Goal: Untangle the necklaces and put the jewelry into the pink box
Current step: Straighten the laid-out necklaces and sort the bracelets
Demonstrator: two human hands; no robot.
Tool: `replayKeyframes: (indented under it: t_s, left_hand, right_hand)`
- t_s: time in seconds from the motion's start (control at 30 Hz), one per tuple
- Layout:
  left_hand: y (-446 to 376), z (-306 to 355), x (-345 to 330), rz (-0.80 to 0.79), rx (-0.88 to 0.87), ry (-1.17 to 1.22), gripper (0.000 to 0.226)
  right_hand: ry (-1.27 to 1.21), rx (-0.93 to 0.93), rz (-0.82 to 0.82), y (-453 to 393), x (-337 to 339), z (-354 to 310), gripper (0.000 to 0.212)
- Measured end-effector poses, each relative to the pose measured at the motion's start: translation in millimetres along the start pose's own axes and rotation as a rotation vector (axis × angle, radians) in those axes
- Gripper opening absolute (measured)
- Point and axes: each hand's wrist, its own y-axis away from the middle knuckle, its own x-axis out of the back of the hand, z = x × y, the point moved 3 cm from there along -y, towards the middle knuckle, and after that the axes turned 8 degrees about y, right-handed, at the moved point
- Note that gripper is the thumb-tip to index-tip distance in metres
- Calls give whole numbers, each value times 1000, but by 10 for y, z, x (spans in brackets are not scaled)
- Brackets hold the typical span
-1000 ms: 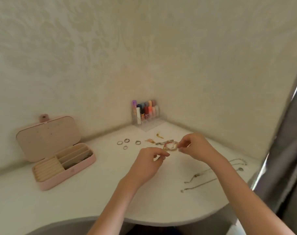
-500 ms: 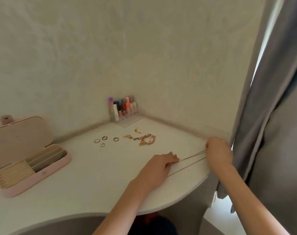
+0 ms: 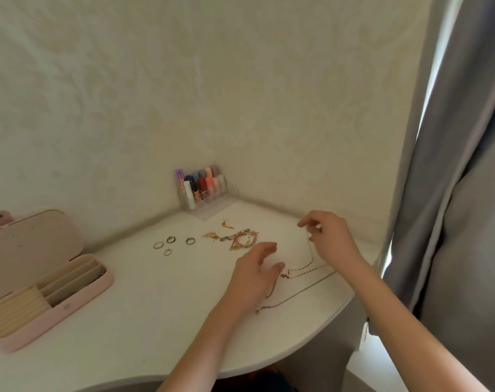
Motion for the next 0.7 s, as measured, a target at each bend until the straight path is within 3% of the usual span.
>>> replayKeyframes:
  t_s: [0.1, 0.2, 0.33, 0.57, 0.7]
  left_hand:
    - [-119, 47, 35, -31, 84, 212, 49]
    - [-187, 108, 11, -154, 129, 339, 36]
    - [-244, 101, 155, -120, 160, 582, 24]
    - [-252, 0, 711, 8, 137, 459, 33]
    - [-201, -7, 1118, 156, 84, 309, 36]
  right_hand:
    - [-290, 38, -156, -24, -11, -314, 23]
    - [-401, 115, -278, -60, -50, -566, 15]
    - [-478, 104, -324, -137, -143, -694, 14]
    - [-567, 73, -431, -209, -530, -917, 14]
    - [-649, -23, -651, -161, -861, -1138, 28]
